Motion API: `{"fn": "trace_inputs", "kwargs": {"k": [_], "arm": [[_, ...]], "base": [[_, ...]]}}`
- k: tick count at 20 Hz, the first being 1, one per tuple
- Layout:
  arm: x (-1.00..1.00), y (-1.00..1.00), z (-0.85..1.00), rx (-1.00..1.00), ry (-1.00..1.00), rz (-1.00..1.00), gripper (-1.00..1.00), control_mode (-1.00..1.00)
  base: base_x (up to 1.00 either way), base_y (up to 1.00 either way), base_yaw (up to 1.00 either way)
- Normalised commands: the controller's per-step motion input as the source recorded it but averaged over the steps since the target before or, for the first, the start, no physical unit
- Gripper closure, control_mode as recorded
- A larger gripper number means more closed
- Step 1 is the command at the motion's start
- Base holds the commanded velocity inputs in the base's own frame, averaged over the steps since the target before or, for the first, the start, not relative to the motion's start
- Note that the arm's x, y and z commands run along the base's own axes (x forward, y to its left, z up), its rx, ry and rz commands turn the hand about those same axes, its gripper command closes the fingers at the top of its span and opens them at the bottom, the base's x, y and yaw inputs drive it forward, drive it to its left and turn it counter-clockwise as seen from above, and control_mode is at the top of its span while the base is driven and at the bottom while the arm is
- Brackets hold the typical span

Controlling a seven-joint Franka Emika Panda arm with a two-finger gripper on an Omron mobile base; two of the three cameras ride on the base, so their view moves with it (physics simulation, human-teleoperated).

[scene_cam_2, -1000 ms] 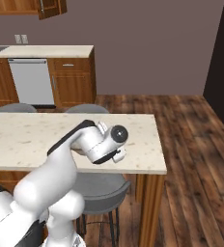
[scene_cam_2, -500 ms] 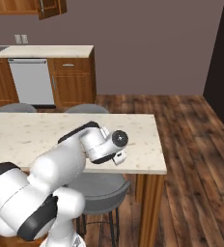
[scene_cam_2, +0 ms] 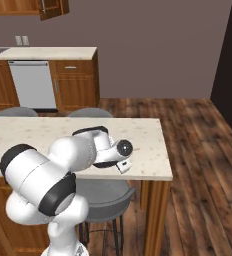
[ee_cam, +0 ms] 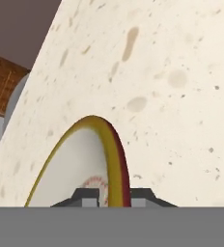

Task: Pick up the bowls from the cabinet and place each bowl in front of a stool on the dining counter.

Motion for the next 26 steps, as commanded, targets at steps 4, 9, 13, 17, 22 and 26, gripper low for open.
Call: {"fn": "trace_inputs", "kwargs": {"k": [4,9,13,17,22,26], "arm": [[0.24,-0.01,-0.38,0.0,0.0,0.0,1.0,-1.0],[0.06,0.0,-0.1,0.0,-0.01,0.0,-1.0,-1.0],[0.0,0.0,0.12,-0.01,-0.05,0.0,-1.0,-1.0],[0.0,-0.15,0.63,-0.04,-0.04,0.04,-1.0,-1.0],[0.0,-0.3,0.95,-0.07,-0.01,0.07,-1.0,-1.0],[-0.21,-0.37,1.0,-0.12,0.03,0.06,-1.0,-1.0]], "base": [[0.0,0.0,0.0],[0.0,0.0,0.0],[0.0,0.0,0.0],[0.0,0.0,0.0],[0.0,0.0,0.0],[0.0,0.0,0.0]]}}
